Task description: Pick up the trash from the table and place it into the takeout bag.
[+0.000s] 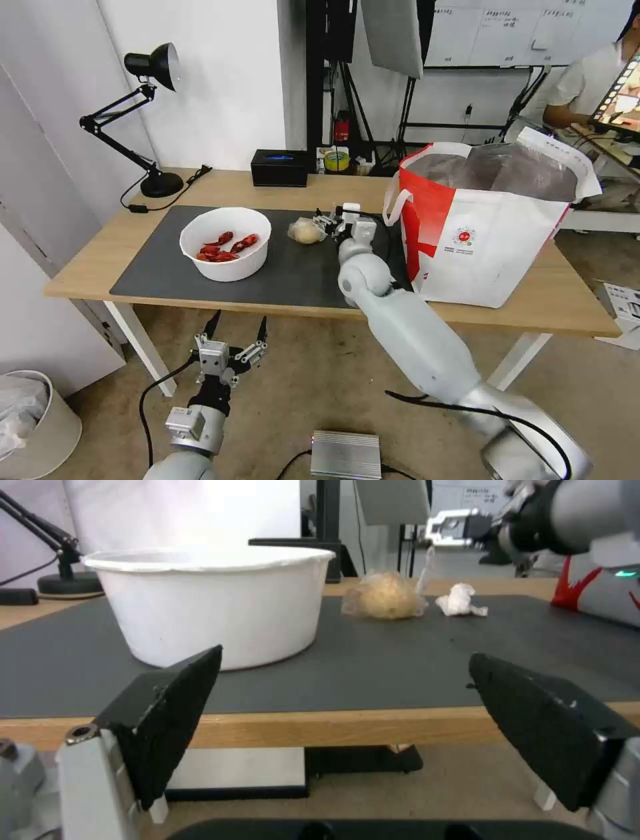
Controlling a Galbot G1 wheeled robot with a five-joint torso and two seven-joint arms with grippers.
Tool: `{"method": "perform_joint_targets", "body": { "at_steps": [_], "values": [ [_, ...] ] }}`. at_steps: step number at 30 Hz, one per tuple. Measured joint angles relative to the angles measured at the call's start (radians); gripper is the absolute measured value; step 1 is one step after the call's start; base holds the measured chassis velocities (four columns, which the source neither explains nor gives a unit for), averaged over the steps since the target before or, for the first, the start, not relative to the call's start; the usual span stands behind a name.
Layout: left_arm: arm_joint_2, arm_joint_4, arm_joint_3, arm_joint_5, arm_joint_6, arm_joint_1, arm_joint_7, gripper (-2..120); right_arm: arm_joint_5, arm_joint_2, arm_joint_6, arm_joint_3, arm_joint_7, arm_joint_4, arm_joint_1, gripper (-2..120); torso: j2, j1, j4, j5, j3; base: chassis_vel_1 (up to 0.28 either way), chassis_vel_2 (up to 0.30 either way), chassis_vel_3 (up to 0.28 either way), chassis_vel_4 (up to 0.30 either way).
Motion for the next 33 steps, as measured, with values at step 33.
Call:
{"method": "perform_joint_targets", "body": {
  "at_steps": [33],
  "values": [
    [0.003,0.035,0.014,0.000,-0.015,-0.006,0.023,100,0.036,0.071,-0.076,0.039,0.108,-0.211,0.068,94,0.000,0.000,-0.0002,0.0002,0.000,0.000,0.000,0.000,0.000]
  ]
}}
